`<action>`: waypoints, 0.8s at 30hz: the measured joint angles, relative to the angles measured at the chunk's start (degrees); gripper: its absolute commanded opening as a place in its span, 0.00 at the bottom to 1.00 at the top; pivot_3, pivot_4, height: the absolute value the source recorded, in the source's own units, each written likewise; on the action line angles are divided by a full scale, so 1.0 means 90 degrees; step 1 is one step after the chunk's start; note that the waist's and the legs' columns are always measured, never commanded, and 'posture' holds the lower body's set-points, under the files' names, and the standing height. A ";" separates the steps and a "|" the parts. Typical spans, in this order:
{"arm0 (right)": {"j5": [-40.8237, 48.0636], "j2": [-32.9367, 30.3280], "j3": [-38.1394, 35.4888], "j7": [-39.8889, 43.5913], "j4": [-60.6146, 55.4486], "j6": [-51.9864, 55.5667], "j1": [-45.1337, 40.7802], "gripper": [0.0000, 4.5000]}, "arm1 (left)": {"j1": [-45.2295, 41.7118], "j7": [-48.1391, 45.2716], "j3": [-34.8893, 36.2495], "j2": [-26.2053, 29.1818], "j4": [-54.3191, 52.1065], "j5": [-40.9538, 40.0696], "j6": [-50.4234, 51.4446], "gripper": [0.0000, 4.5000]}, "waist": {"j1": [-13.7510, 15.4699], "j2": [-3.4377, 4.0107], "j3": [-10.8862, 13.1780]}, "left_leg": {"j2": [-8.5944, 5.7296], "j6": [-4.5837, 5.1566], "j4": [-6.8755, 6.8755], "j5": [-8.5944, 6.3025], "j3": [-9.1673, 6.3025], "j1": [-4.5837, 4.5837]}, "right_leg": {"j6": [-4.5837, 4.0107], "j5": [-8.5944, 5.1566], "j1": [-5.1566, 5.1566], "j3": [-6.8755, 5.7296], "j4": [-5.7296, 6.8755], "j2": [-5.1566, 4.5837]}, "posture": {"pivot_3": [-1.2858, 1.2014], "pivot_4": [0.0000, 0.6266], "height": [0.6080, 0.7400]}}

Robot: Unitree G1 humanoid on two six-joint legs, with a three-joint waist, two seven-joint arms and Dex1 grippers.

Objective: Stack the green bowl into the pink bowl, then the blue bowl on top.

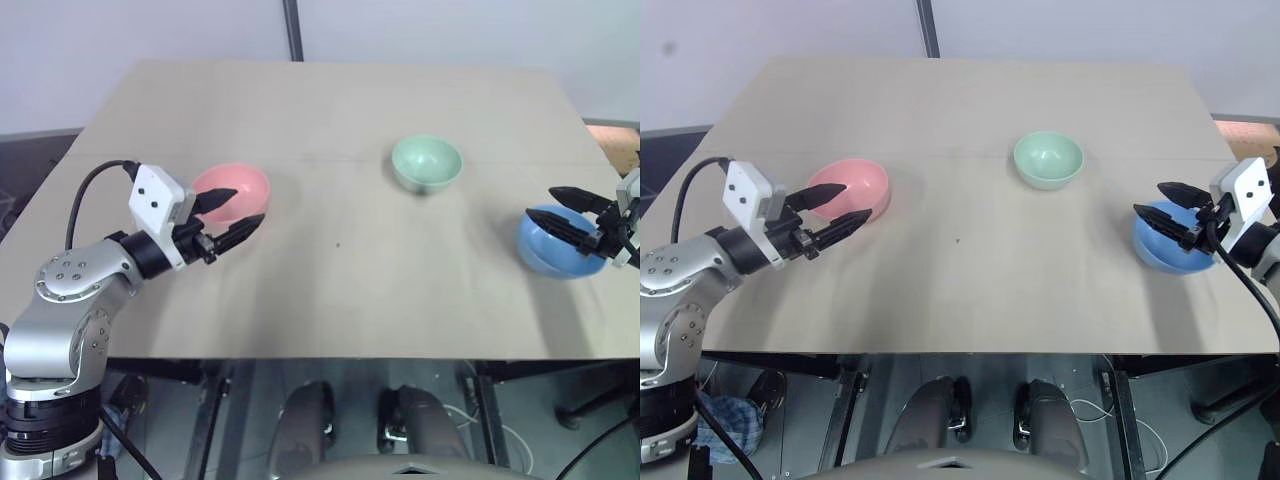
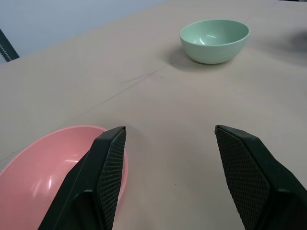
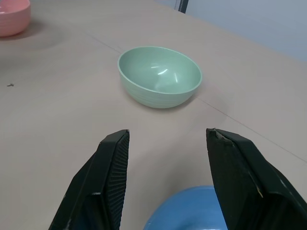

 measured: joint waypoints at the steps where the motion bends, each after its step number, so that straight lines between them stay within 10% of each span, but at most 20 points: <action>1: -0.0001 0.0000 0.0001 0.0000 0.0000 0.0000 0.0000 0.62 | 0.0004 0.0000 0.0000 0.0000 0.0002 0.0000 -0.0004 0.70 | 0.0000 0.0000 0.0000 | 0.0000 0.0000 0.0000 0.0000 0.0000 0.0000 | 0.0000 0.0000 0.0000 0.0000 0.0000 0.0000 | 0.52 0.24 1.00; 24: 0.1599 -0.0174 0.0197 0.0651 -0.1655 0.1164 0.0132 0.62 | -0.0307 0.0864 -0.0795 0.0261 0.0781 0.1317 0.0127 0.70 | 0.0004 0.0000 0.0001 | 0.0000 0.0002 -0.0024 -0.0001 -0.0001 -0.0002 | 0.0000 0.0000 0.0000 -0.0002 -0.0026 0.0000 | 0.52 0.24 1.00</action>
